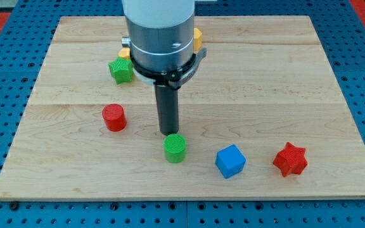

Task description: Place the red circle left to the green circle

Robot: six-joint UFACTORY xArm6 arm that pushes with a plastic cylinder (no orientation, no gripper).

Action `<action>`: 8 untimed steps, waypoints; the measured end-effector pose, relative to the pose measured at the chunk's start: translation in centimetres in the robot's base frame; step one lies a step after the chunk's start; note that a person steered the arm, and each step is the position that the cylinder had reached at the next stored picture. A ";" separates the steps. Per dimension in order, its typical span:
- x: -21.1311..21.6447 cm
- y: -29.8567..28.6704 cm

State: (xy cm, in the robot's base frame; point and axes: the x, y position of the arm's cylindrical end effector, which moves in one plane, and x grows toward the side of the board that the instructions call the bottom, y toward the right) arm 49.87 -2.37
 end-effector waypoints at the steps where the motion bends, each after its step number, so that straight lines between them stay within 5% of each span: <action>1: 1.1 0.4; 3: 1.5 -0.5; 5: -5.6 -5.4; 8: -4.1 -13.6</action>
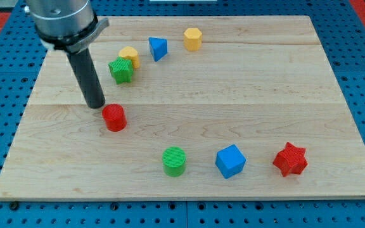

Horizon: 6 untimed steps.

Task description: Place the red circle left to the green circle

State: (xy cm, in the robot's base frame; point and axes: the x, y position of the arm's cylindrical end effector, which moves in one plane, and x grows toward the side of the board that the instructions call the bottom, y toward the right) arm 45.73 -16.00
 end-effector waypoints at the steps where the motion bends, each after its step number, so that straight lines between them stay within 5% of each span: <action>1: -0.5 -0.5; 2: -3.3 2.3; 4: 4.3 3.9; 6: 4.7 4.1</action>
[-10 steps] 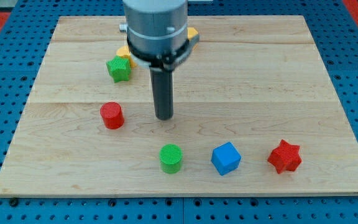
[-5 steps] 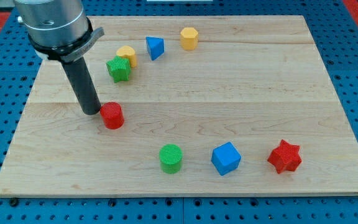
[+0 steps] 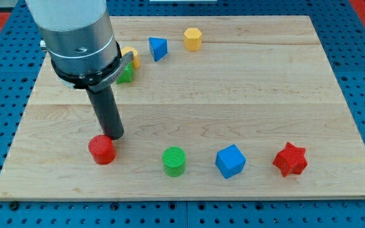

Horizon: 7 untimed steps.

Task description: Place the red circle left to the green circle

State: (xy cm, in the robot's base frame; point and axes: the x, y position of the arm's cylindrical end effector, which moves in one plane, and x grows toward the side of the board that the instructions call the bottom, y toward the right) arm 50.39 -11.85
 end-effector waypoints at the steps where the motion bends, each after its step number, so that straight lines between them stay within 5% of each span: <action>1: -1.3 -3.2; 3: 4.4 2.0; 4: -0.9 3.0; 5: -3.2 15.4; 6: -0.7 24.4; 7: 1.3 25.9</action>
